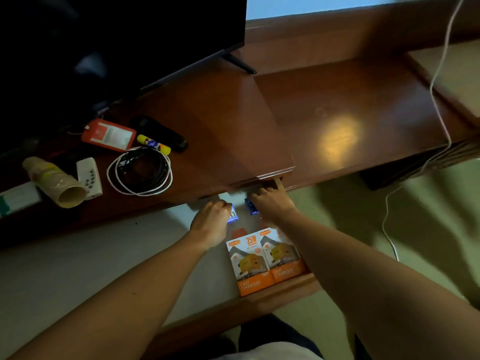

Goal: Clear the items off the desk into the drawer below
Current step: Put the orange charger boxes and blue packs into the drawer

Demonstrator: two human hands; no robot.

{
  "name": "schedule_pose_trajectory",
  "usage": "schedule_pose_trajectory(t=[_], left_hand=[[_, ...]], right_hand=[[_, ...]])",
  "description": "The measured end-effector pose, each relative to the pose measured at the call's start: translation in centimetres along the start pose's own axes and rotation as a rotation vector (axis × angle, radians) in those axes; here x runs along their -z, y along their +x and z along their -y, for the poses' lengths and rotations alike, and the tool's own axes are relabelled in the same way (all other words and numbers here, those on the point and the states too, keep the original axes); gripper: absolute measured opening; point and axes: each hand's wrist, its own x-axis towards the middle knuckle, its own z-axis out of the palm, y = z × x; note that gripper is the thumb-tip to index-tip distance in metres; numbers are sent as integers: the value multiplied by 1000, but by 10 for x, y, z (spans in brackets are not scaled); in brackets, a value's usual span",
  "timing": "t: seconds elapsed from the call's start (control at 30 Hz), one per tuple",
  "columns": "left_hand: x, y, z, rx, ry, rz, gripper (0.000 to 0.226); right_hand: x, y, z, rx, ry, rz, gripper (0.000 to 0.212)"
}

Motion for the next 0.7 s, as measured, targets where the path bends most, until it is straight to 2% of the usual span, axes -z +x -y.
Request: schedule_pose_trajectory(t=[0.07, 0.2, 0.37, 0.47, 0.57, 0.7], left_hand=[[-6, 10, 0, 1, -8, 14, 41], [-14, 24, -2, -27, -40, 31, 37], [-21, 28, 2, -23, -145, 63, 42], [-21, 19, 10, -35, -196, 5, 50], [-25, 10, 18, 72, -258, -81, 44], [-28, 9, 15, 244, -410, -19, 39]], right_hand=[[-1, 8, 1, -11, 27, 0, 50], [-6, 18, 2, -20, 119, 99, 37], [-9, 22, 4, -28, 162, 171, 37], [-6, 22, 4, -28, 208, 186, 39], [-6, 19, 6, -25, 211, 141, 33], [-6, 11, 8, -62, 152, 111, 29]])
